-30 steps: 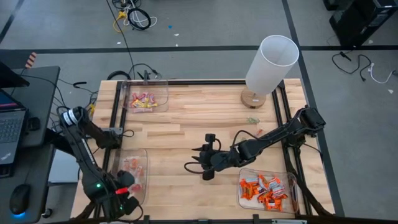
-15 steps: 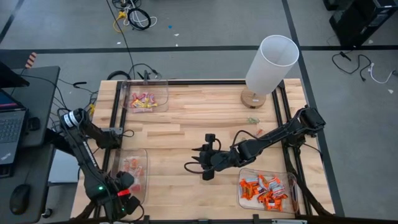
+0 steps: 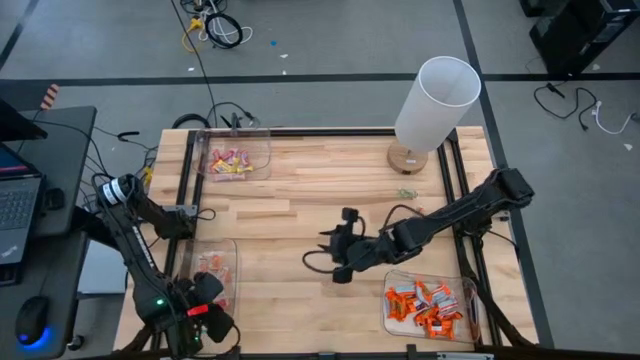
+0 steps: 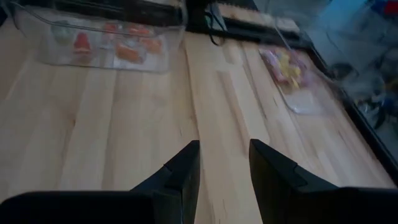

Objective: Sort candy
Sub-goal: Put the green gummy into the bottom left transparent bin

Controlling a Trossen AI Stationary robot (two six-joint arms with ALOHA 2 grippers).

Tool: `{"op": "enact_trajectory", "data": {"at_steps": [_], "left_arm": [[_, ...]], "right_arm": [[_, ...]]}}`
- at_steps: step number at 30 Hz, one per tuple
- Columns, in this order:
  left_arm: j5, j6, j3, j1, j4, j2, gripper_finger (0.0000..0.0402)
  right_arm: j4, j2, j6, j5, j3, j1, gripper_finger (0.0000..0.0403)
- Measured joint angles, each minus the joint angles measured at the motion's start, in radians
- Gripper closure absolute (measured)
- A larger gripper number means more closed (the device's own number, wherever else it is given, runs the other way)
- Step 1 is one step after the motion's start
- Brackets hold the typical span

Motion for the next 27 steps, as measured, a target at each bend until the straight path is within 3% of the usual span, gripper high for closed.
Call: {"op": "enact_trajectory", "data": {"at_steps": [5,10,16,21,27], "left_arm": [[-0.266,0.117,0.072,0.000,-0.032,0.000,0.0249],[-0.542,0.258,0.108,0.000,-0.031,-0.001,0.0249],[-0.755,0.407,0.110,0.010,-0.033,-0.001,0.0249],[-0.861,0.510,0.110,0.030,-0.033,-0.001,0.0249],[-0.908,0.595,0.110,0.052,-0.033,0.000,0.0249]], "right_arm": [[-0.237,-0.121,0.169,-0.003,0.000,-0.012,0.0279],[-0.601,-0.223,0.484,-0.029,0.000,-0.072,0.0279],[-0.963,-0.224,0.783,-0.115,0.000,-0.150,0.0278],[-0.953,-0.193,0.844,-0.159,-0.055,-0.189,0.0276],[-0.827,-0.200,0.864,-0.260,-0.180,-0.215,0.0273]]}}
